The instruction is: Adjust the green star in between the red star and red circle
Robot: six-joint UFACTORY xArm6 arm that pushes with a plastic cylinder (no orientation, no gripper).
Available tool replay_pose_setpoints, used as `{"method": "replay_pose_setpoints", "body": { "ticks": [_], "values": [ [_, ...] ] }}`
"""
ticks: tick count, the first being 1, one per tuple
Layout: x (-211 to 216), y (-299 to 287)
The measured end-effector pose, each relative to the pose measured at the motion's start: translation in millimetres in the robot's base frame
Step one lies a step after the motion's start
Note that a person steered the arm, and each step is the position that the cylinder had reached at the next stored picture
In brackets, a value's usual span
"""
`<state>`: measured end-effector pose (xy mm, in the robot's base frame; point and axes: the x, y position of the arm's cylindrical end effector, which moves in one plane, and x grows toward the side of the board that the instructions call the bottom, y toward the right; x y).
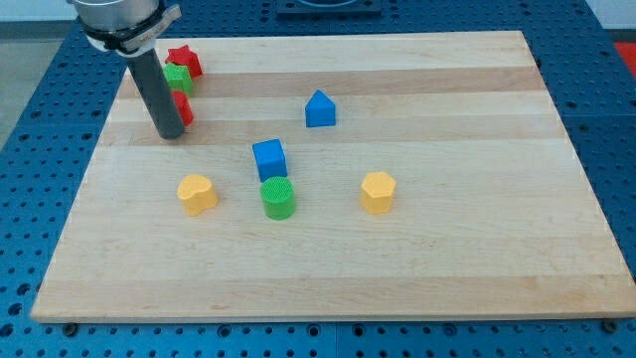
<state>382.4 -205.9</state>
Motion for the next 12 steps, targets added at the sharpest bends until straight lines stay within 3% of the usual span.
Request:
{"method": "replay_pose_setpoints", "body": {
  "ticks": [2, 3, 4, 5, 7, 12],
  "values": [
    [-14.6, 0.0],
    [3.7, -28.8],
    [-8.7, -52.6],
    [-50.3, -51.5],
    [-83.2, -51.9],
    [-87.8, -48.0]
  ]
}}
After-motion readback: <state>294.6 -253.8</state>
